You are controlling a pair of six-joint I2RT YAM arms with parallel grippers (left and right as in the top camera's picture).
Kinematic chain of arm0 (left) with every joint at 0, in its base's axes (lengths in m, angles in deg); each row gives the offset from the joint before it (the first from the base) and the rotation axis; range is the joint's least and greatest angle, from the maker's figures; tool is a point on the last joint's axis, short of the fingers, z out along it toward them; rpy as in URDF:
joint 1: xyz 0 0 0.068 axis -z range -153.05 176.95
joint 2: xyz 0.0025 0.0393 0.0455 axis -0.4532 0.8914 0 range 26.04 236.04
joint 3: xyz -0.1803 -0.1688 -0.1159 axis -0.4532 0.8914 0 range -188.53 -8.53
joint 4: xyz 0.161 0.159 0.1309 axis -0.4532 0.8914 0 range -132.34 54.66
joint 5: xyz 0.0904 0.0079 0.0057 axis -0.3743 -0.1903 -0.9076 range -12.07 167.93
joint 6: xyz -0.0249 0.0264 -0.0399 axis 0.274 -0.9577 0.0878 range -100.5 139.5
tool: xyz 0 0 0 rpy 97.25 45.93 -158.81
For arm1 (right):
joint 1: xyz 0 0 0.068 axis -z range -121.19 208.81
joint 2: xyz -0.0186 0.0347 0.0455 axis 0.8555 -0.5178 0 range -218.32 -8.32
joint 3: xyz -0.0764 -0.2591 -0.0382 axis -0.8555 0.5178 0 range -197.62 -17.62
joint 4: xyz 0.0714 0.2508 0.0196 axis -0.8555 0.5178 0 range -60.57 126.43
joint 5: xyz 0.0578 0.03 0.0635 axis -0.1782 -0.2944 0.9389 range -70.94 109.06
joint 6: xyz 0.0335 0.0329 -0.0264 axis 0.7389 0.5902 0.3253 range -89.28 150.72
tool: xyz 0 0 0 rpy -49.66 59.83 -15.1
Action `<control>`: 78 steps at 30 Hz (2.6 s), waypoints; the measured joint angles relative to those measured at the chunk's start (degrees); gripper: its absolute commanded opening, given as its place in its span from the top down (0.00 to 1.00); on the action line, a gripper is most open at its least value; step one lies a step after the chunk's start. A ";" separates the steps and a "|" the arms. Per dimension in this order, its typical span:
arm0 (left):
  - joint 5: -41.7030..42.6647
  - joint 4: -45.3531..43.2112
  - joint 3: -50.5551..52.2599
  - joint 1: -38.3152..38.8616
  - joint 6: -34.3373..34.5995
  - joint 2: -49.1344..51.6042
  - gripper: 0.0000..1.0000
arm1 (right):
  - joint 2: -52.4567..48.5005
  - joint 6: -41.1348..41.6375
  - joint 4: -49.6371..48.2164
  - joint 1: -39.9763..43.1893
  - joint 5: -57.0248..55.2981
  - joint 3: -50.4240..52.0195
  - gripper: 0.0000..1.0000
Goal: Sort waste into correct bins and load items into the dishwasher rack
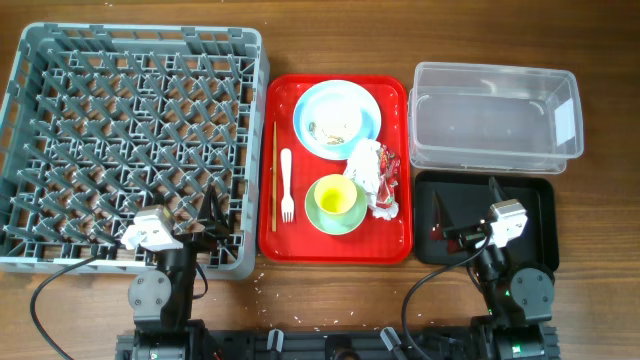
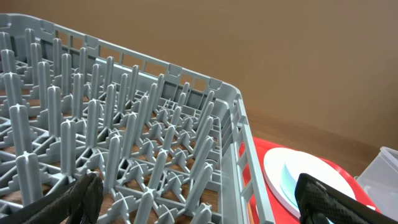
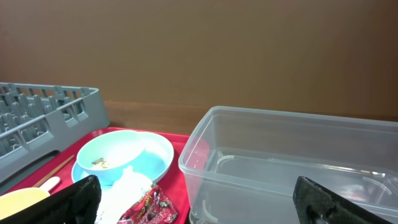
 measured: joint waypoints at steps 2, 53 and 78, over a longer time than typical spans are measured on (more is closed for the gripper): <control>-0.02 0.00 0.00 0.00 0.00 0.00 0.00 | -0.07 0.00 0.00 0.00 0.00 0.00 0.00; 0.00 0.00 0.00 0.00 0.00 0.00 0.00 | -0.24 0.00 0.00 0.00 0.00 0.00 0.00; 8.00 29.57 -29.83 -0.02 2.45 14.99 0.00 | -0.55 0.00 0.00 0.00 0.00 0.00 0.00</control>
